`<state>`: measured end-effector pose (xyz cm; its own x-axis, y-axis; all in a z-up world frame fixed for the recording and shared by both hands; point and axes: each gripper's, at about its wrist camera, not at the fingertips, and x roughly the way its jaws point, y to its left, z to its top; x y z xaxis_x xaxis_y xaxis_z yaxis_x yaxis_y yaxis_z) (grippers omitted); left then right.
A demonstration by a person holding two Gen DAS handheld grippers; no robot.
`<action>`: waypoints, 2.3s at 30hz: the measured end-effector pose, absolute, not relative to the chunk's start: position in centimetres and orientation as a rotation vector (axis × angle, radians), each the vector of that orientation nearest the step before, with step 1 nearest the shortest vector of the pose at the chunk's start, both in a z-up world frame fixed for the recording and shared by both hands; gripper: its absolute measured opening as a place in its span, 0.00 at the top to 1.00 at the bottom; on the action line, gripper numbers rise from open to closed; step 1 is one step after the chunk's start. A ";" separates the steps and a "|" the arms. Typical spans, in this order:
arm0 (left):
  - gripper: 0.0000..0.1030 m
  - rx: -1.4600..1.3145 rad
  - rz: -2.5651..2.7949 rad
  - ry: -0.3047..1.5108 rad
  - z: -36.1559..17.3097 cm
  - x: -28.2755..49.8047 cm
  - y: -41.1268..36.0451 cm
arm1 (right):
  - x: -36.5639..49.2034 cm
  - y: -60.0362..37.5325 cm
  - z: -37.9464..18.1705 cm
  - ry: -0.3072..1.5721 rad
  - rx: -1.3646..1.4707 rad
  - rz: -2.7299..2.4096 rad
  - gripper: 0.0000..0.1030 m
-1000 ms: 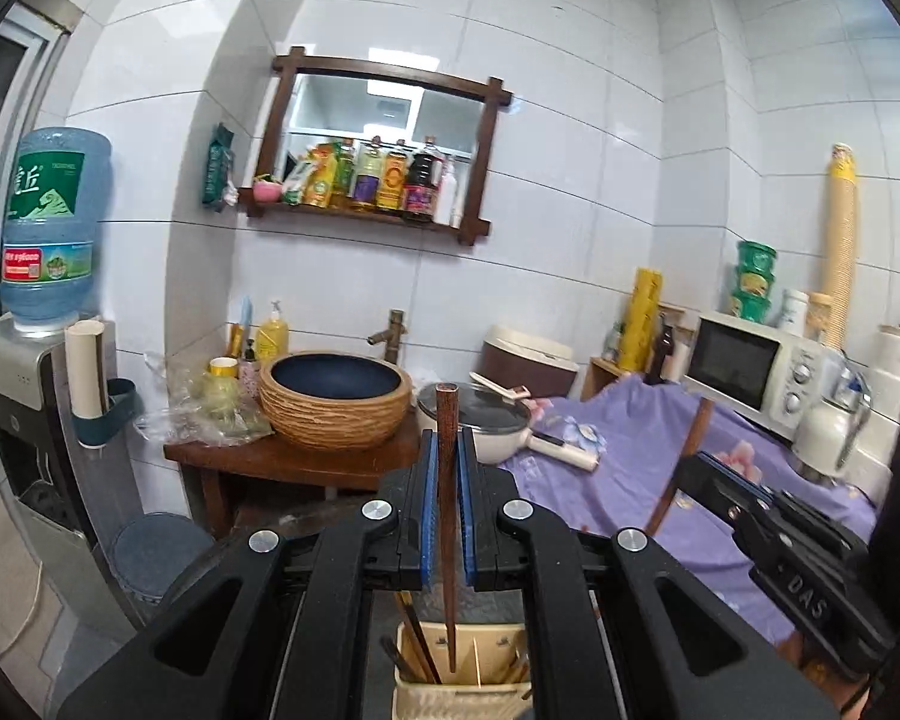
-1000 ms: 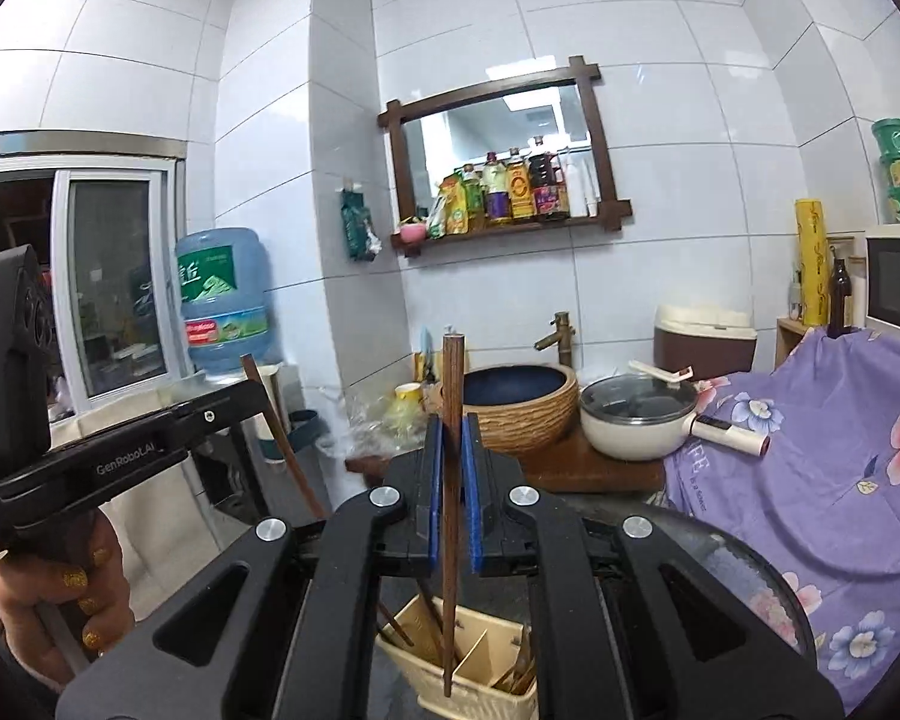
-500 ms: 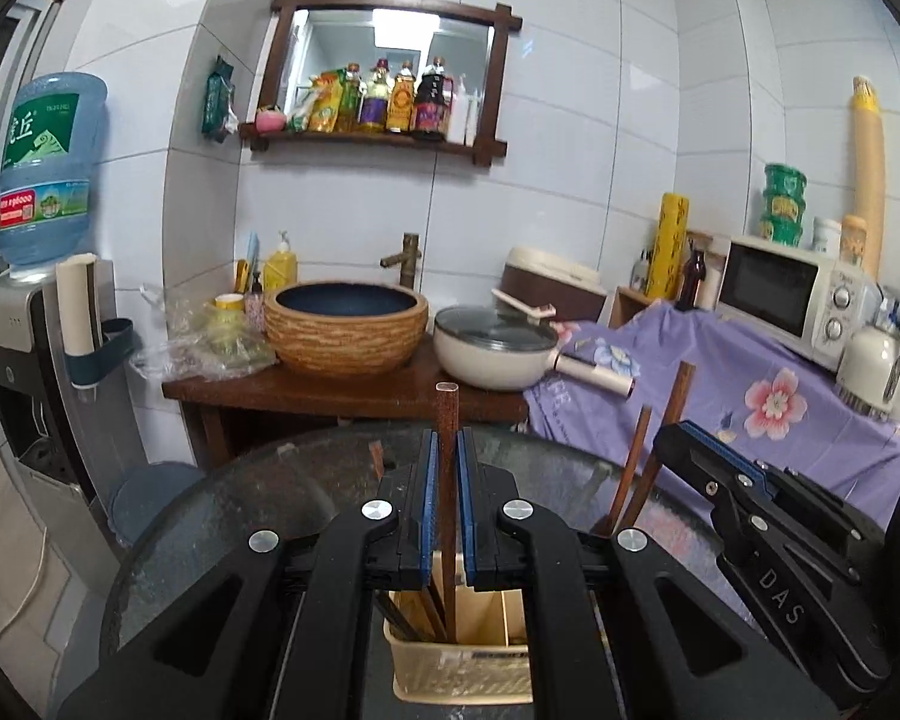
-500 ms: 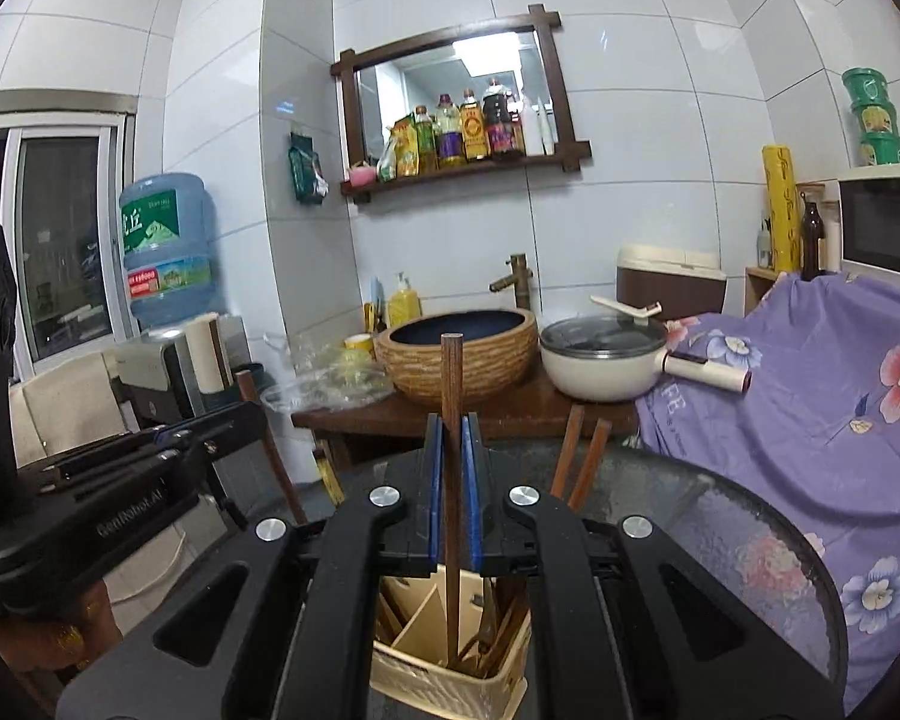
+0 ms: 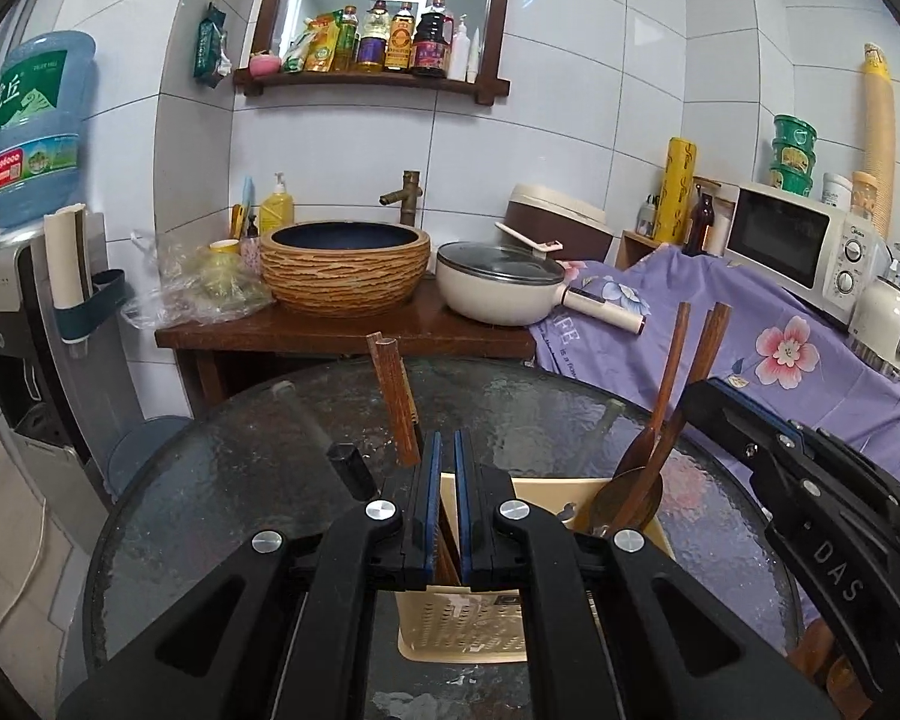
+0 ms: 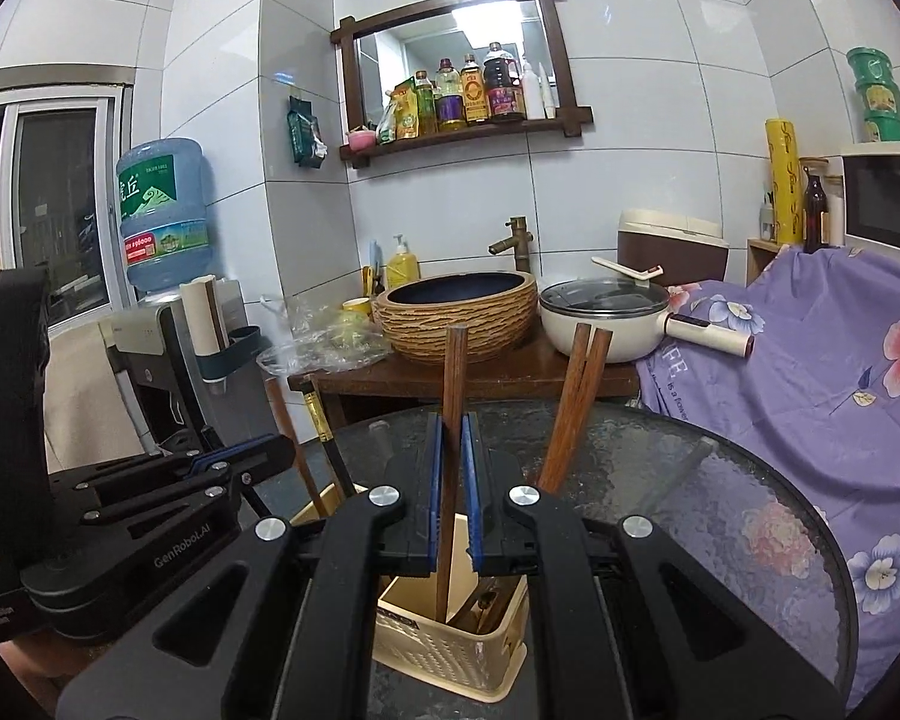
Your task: Organize utensils
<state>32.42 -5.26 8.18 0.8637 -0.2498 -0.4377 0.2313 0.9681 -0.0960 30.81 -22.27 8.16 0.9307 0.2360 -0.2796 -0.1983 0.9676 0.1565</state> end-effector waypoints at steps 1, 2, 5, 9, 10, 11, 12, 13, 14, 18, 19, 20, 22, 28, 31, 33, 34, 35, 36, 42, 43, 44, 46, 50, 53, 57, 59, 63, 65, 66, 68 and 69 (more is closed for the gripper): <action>0.95 -0.048 -0.258 0.461 8.3 32.2 -5.1 | 30.8 -22.3 8.0 0.310 0.120 0.222 0.93; 0.95 -0.052 -0.266 0.461 8.4 32.0 -4.9 | 30.7 -22.4 7.9 0.310 0.118 0.219 0.93; 0.86 -0.053 -0.275 0.450 8.7 31.1 -4.7 | 30.1 -22.9 7.7 0.306 0.127 0.219 0.81; 0.55 -0.077 -0.292 0.417 8.7 28.9 -3.7 | 27.5 -23.7 7.7 0.256 0.144 0.211 0.39; 0.44 -0.077 -0.283 0.408 8.6 28.2 -3.4 | 26.6 -23.6 7.6 0.256 0.125 0.218 0.39; 0.39 -0.078 -0.281 0.402 8.5 27.7 -3.2 | 26.1 -23.5 7.5 0.264 0.113 0.222 0.38; 0.36 -0.081 -0.282 0.396 8.1 26.9 -2.8 | 25.4 -23.5 7.3 0.272 0.105 0.224 0.37; 0.33 -0.083 -0.287 0.393 7.8 26.1 -2.4 | 24.6 -23.5 7.0 0.278 0.098 0.228 0.32; 0.31 -0.085 -0.288 0.390 7.6 25.6 -2.2 | 23.7 -23.5 6.7 0.276 0.093 0.230 0.28; 0.10 -0.095 -0.239 0.372 5.5 22.7 -0.2 | 20.3 -23.7 5.3 0.272 0.075 0.229 0.16; 0.07 -0.094 -0.226 0.374 4.8 22.0 0.2 | 19.3 -23.8 4.7 0.288 0.078 0.233 0.14; 0.06 -0.091 -0.217 0.379 4.4 21.5 0.5 | 18.5 -23.9 4.1 0.302 0.086 0.237 0.12; 0.06 -0.074 -0.195 0.402 2.8 20.1 1.1 | 17.0 -24.0 2.8 0.330 0.104 0.257 0.12; 0.06 -0.054 -0.125 0.426 -0.9 15.5 2.0 | 12.1 -23.0 -1.0 0.361 0.113 0.260 0.08; 0.06 -0.030 -0.122 0.452 -2.5 13.0 1.9 | 8.9 -22.2 -2.5 0.363 0.105 0.276 0.06; 0.06 -0.026 -0.118 0.468 -3.4 11.4 1.9 | 7.3 -21.8 -3.0 0.357 0.090 0.268 0.06; 0.06 -0.031 -0.117 0.470 -3.6 10.6 2.0 | 6.3 -21.7 -3.2 0.354 0.086 0.262 0.06; 0.06 -0.035 -0.119 0.473 -3.8 10.0 2.1 | 5.5 -21.7 -3.3 0.351 0.089 0.262 0.06; 0.06 -0.036 -0.114 0.478 -3.9 9.3 2.2 | 4.8 -21.8 -3.4 0.348 0.092 0.265 0.06; 0.06 -0.033 -0.113 0.455 -3.2 6.3 2.3 | 1.1 -21.7 -2.9 0.312 0.074 0.263 0.06; 0.06 -0.035 -0.116 0.452 -3.1 5.9 2.3 | 0.7 -21.6 -2.7 0.307 0.072 0.264 0.06; 0.06 -0.039 -0.120 0.455 -2.9 5.5 2.2 | 0.0 -21.6 -2.6 0.300 0.071 0.264 0.06; 0.06 -0.045 -0.139 0.445 -2.5 4.7 2.0 | -0.8 -21.5 -2.3 0.292 0.070 0.268 0.06; 0.06 -0.039 -0.146 0.429 -2.1 3.7 1.6 | -1.6 -21.4 -1.9 0.283 0.062 0.270 0.06; 0.06 -0.025 -0.141 0.424 -2.0 3.2 1.4 | -1.9 -21.4 -1.8 0.281 0.062 0.271 0.06; 0.06 -0.023 -0.136 0.425 -2.0 2.9 1.3 | -2.0 -21.3 -1.8 0.283 0.064 0.274 0.06; 0.06 -0.022 -0.134 0.421 -2.1 2.7 1.4 | -1.9 -21.3 -1.7 0.283 0.065 0.274 0.06; 0.06 -0.023 -0.135 0.419 -2.1 2.5 1.4 | -1.9 -21.3 -1.7 0.286 0.068 0.274 0.06; 0.06 -0.021 -0.134 0.420 -2.1 2.5 1.4 | -1.9 -21.3 -1.7 0.289 0.071 0.277 0.06; 0.06 -0.018 -0.136 0.419 -2.1 2.4 1.4 | -1.9 -21.2 -1.7 0.290 0.071 0.278 0.06; 0.06 -0.016 -0.136 0.417 -2.1 2.3 1.5 | -1.8 -21.2 -1.7 0.289 0.069 0.279 0.06; 0.06 -0.016 -0.137 0.415 -2.0 2.2 1.5 | -1.7 -21.2 -1.7 0.289 0.068 0.279 0.06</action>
<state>2.23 1.51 -2.05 0.9059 -0.1356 -0.4011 0.1289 0.9907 -0.0437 -1.75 -21.24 -1.69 0.9203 0.2812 -0.2719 -0.2619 0.9593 0.1056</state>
